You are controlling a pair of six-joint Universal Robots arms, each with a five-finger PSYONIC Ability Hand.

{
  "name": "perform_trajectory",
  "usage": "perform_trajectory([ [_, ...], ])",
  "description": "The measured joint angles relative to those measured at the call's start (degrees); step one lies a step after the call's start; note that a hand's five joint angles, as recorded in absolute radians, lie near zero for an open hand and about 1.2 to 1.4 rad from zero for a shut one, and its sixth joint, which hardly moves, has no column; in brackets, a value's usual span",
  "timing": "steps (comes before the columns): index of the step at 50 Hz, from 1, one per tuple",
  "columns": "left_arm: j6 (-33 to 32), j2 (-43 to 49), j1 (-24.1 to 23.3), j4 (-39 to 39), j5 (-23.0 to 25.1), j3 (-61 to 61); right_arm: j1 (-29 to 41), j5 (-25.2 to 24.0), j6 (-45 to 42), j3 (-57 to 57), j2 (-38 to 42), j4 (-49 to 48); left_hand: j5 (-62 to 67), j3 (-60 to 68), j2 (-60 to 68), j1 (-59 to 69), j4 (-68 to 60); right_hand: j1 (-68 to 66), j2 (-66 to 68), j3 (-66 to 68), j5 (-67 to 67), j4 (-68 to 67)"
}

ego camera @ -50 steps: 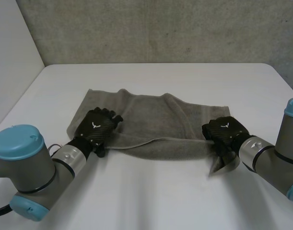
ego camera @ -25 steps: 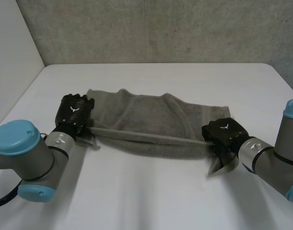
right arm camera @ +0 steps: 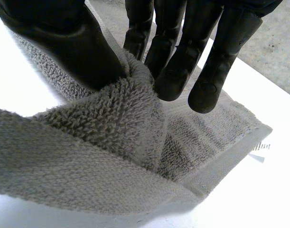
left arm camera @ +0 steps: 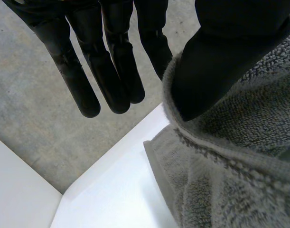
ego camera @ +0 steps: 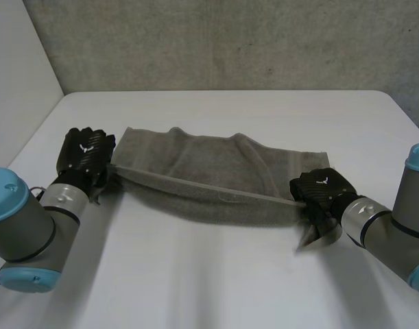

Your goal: Fold the towel.

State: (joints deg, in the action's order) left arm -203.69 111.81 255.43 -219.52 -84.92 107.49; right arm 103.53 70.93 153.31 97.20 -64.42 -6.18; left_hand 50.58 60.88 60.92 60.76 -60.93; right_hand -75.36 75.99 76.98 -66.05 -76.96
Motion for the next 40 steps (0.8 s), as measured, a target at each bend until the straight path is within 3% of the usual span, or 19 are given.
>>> perform_trajectory([
  [6, -0.03, 1.45, -0.11, 0.57, 0.12, -0.39, 0.03, -0.08, -0.02, 0.07, 0.00, 0.02, 0.21, -0.54, -0.59, -0.31, 0.25, 0.00, 0.00, 0.00, 0.00, 0.00],
  [12, -0.66, 4.64, -0.12, 2.14, 0.12, -1.03, 0.07, -0.17, -0.03, 0.10, 0.01, 0.02, -17.05, -17.20, -17.30, -16.96, 17.30, 0.00, 0.28, 0.00, -0.10, 0.00],
  [16, -2.06, 6.43, -0.15, 3.03, 0.14, -1.46, 0.09, -0.22, -0.03, 0.12, 0.04, 0.03, -21.47, -21.66, -21.73, -21.43, 21.75, 0.00, 0.28, 0.00, -0.11, 0.00],
  [26, -5.37, 8.95, -0.25, 3.43, 0.18, -2.03, 0.08, -0.27, -0.03, 0.25, 0.01, -0.04, -22.91, -23.16, -23.20, -23.05, 23.22, 0.00, 0.28, 0.00, -0.11, 0.00],
  [30, -5.41, 9.11, -0.36, 3.12, 0.14, -2.04, 0.04, -0.28, -0.03, 0.29, 0.01, -0.06, -18.81, -18.44, -18.46, -18.29, 19.03, 0.00, 0.28, 0.00, -0.11, 0.00],
  [36, -5.20, 8.43, -0.42, 2.85, 0.18, -1.90, -0.02, -0.26, -0.02, 0.32, -0.04, -0.06, 2.41, 2.45, 2.91, 2.55, -2.47, 0.00, 0.28, 0.00, -0.11, 0.00],
  [40, -5.30, 6.09, -0.43, 2.92, 0.25, -1.45, -0.10, -0.14, -0.07, 0.16, -0.66, 0.11, 6.37, 7.30, 7.31, 5.49, -7.27, 0.00, 0.28, 0.00, -0.11, 0.00],
])
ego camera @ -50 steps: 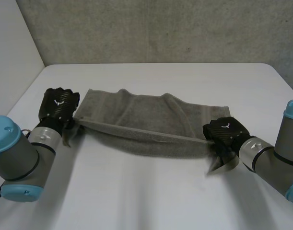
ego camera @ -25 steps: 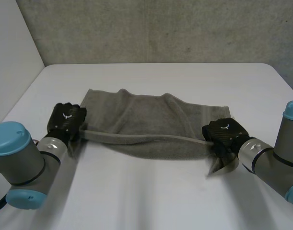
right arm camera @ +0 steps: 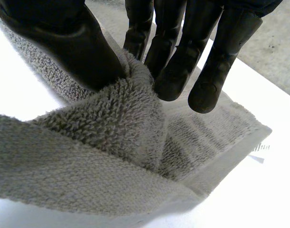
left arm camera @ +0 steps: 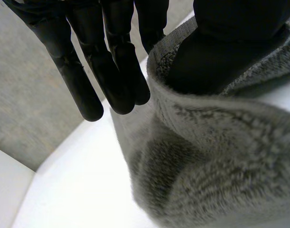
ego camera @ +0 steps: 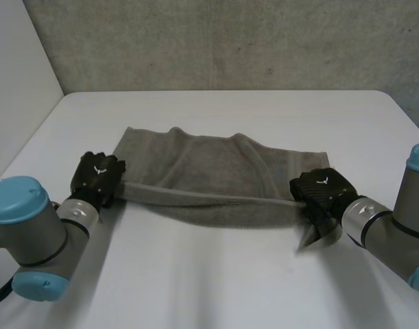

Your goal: Fold the towel.

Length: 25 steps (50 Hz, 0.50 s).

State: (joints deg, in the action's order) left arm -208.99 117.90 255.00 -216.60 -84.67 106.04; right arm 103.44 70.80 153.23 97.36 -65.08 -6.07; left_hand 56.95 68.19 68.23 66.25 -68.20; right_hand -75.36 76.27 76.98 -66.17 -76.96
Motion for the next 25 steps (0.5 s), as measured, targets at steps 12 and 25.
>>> perform_trajectory([
  [12, -0.25, -19.41, 0.05, 4.10, 1.79, 3.53, -2.30, -1.31, -2.52, -5.54, -15.33, 12.72, 1.22, 1.45, 1.45, 1.30, -1.54, 0.00, 0.00, 0.00, 0.00, 0.00],
  [25, -0.30, -35.80, 3.99, 29.19, 14.61, 1.70, -9.10, -7.03, -22.90, -20.42, -24.10, 44.95, 1.68, 1.50, 1.51, 1.68, -1.58, 0.00, 0.00, 0.00, -0.01, 0.00],
])
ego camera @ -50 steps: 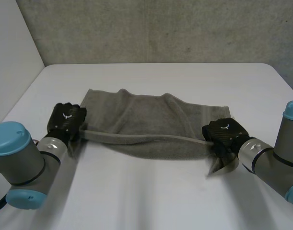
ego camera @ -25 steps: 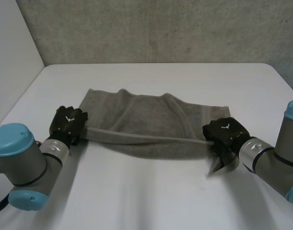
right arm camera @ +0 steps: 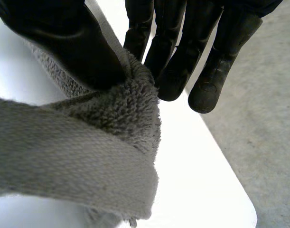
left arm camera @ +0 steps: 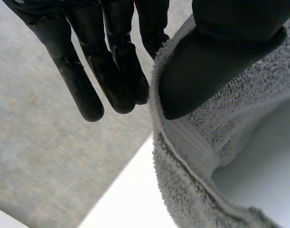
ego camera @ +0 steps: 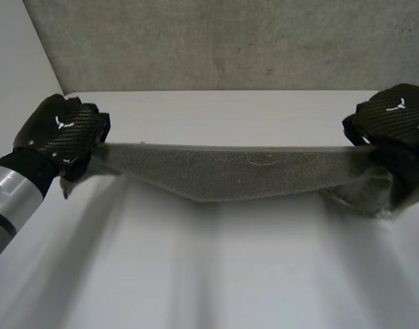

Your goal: Fold the towel.

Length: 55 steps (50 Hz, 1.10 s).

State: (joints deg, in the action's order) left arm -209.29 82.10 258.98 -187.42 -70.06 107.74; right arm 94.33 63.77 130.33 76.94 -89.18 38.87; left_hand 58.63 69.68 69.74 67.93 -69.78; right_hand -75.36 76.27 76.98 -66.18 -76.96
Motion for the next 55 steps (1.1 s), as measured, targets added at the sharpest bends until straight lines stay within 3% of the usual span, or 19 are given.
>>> perform_trajectory([
  [8, -0.16, 10.10, 0.67, 7.34, 0.77, -2.90, 1.36, 0.87, -10.99, -0.85, 9.31, 7.75, 0.04, 0.00, 0.00, 0.13, 0.00, 0.00, 0.00, 0.00, -0.01, 0.00],
  [14, -0.17, 21.45, -0.02, 7.37, -0.13, -7.45, 4.00, 2.57, -11.81, -1.80, 17.58, 7.06, 0.05, 0.00, 0.00, 0.15, -0.01, 0.00, 0.00, 0.00, -0.02, 0.00],
  [19, 0.04, 31.37, -1.97, 7.06, -2.96, -18.51, 6.02, 5.26, -9.76, -8.27, 25.07, 1.99, 0.05, 0.02, 0.01, 0.15, -0.01, 0.00, 0.00, 0.00, -0.02, 0.00],
  [25, 0.47, 37.73, -5.30, 4.44, -9.50, -37.78, 8.80, 10.42, -2.85, -21.92, 30.42, -14.99, 0.05, 0.04, 0.03, 0.15, -0.02, 0.00, 0.00, 0.00, -0.04, 0.00],
  [31, 1.19, 36.80, -6.80, -12.33, -15.01, -50.12, 10.40, 12.99, 4.94, -23.78, 26.54, -45.25, 0.06, 0.05, 0.03, 0.16, -0.03, 0.00, 0.00, 0.00, -0.21, 0.00],
  [34, 1.91, 33.69, -6.89, -22.41, -15.72, -49.21, 10.28, 12.86, 7.02, -19.80, 22.33, -54.41, 0.33, 0.05, 0.03, 0.16, -0.03, 0.00, 0.00, 0.00, -0.43, 0.00],
  [37, 2.97, 30.68, -6.72, -29.36, -15.59, -45.74, 9.89, 11.97, 8.13, -15.97, 19.33, -57.58, 0.54, 0.05, 0.03, 0.52, -0.02, 0.00, 0.00, 0.00, -0.65, 0.00],
  [42, 5.01, 27.63, -6.27, -34.17, -14.51, -37.03, 9.46, 9.08, 8.54, -12.29, 18.15, -51.01, 0.58, 0.05, 0.03, 0.75, -0.03, 0.00, 0.00, 0.05, -0.67, 0.00],
  [48, 5.96, 27.71, -5.40, -33.92, -13.67, -25.91, 9.49, 6.59, 8.17, -11.54, 19.92, -38.98, 0.60, 0.05, 0.04, 0.95, -0.03, 0.00, 0.27, 0.06, -0.67, 0.00],
  [55, 5.99, 30.76, -3.69, -33.57, -13.29, -15.22, 9.42, 5.74, 7.50, -10.26, 24.22, -31.33, 0.60, 0.05, 0.04, 0.96, -0.03, 0.00, 0.27, 0.06, -0.67, 0.00],
])
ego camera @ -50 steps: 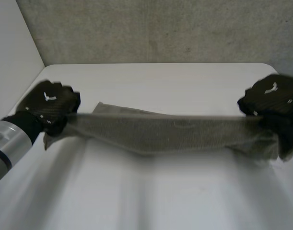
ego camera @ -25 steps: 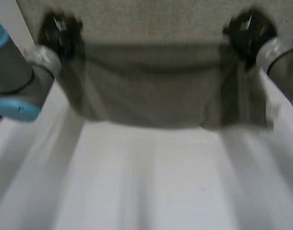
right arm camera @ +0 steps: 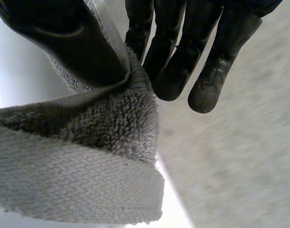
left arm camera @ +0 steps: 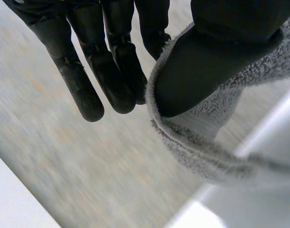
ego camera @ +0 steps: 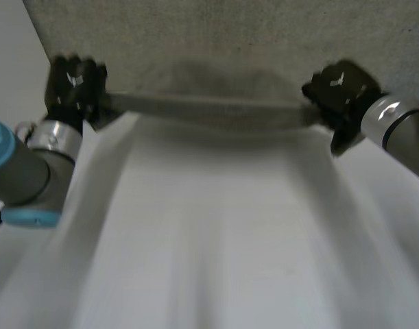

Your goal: Fold the towel.

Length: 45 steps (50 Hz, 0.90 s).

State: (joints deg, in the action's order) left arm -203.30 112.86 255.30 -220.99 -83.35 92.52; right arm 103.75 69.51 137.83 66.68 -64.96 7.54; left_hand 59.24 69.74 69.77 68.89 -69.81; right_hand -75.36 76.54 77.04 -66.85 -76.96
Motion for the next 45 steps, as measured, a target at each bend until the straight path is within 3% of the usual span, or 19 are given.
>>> perform_trajectory([
  [12, -0.24, 6.26, 0.23, 0.00, 2.14, 8.26, 0.42, 0.90, -5.07, 3.45, 12.36, 10.97, 0.00, 0.00, 0.00, 0.00, 0.00, 0.75, -0.99, -0.82, 0.92, 0.89],
  [19, -0.11, 6.20, 0.08, 0.30, 2.37, 8.48, -0.09, 0.79, -0.66, 8.02, 10.93, 8.91, 0.00, 0.00, 0.00, 0.00, 0.00, 49.61, -51.26, -51.21, 52.49, 50.88],
  [22, -0.01, 5.57, 0.09, 0.41, 2.31, 8.64, -0.24, 0.66, 3.31, 11.30, 7.21, 4.79, 0.00, 0.00, 0.00, 0.00, 0.00, 56.62, -57.53, -58.19, 60.66, 58.70],
  [35, 0.10, 1.65, -0.38, 0.47, 2.33, 11.25, -1.73, 0.70, 12.52, 29.40, -6.58, -8.93, 0.00, 0.00, 0.00, 0.00, 0.00, 59.15, -59.96, -61.11, 61.07, 60.24],
  [40, 0.10, 0.69, -0.42, 0.47, 2.32, 11.89, -2.11, 0.76, 13.93, 35.64, -9.40, -10.27, 0.00, 0.00, 0.00, 0.00, 0.00, 49.71, -50.86, -51.15, 50.12, 50.81],
  [45, 0.13, -0.18, -0.44, 0.47, 2.30, 12.41, -2.03, 0.76, 20.29, 39.32, -12.70, -10.78, 0.00, 0.00, 0.00, 0.00, 0.00, 47.48, -49.55, -49.47, 48.56, 49.48],
])
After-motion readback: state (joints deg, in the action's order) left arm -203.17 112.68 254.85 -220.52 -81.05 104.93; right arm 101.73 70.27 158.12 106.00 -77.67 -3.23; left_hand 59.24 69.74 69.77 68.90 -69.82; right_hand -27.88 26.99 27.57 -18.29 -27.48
